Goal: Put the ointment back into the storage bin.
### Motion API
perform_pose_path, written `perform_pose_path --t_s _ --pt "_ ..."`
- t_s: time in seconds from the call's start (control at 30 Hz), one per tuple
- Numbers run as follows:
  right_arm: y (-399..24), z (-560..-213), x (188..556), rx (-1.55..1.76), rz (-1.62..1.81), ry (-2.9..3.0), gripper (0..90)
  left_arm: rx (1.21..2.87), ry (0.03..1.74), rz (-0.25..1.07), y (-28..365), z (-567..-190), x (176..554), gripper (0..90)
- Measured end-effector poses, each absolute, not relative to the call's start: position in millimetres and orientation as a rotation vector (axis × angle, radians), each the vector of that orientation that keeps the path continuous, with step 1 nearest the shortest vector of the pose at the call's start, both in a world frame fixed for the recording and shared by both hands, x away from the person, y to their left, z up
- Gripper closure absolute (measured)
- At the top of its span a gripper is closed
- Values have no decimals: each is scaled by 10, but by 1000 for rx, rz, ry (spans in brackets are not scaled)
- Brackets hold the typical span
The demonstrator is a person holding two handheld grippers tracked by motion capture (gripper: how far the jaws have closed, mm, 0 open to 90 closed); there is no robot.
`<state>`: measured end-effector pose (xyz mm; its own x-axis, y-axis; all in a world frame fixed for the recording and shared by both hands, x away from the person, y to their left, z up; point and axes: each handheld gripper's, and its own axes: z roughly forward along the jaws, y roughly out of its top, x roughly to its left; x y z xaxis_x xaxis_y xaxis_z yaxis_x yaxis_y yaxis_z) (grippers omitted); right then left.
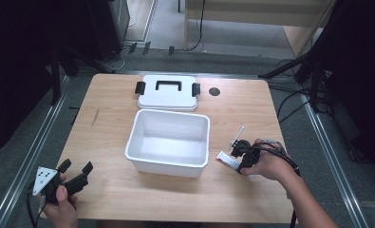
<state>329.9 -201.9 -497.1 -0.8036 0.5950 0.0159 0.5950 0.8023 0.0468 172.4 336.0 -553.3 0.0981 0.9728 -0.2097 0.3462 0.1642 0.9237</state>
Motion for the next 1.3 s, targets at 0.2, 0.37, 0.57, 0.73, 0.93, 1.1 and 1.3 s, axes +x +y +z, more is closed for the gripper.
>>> perform_pose_path --t_s 0.2,0.37,0.57,0.73,0.93,1.1,1.3 --pt "-2047 -4803 3326 -1059 -141 -2935 724 1367 1433 787 3359 -5532 1724 158" --pt "-2061 -4620 3362 -1086 -192 -2927 724 1368 1433 788 3357 -5532 1724 158" --pt "-2051 -4425 3407 -1111 -230 -2930 724 1370 1431 787 3355 -5532 1724 158" --pt "-2026 -4280 3455 -1119 -233 -2927 724 1371 1430 788 3354 -5532 1725 158" --pt "-1974 -4092 3530 -1113 -252 -2923 724 1373 1429 788 3353 -5532 1726 158" --pt "-1917 -3925 3582 -1114 -262 -2931 724 1373 1429 788 3353 -5532 1726 158" --pt "-1828 -3741 3613 -1107 -278 -2946 724 1371 1428 786 3350 -5532 1729 159"
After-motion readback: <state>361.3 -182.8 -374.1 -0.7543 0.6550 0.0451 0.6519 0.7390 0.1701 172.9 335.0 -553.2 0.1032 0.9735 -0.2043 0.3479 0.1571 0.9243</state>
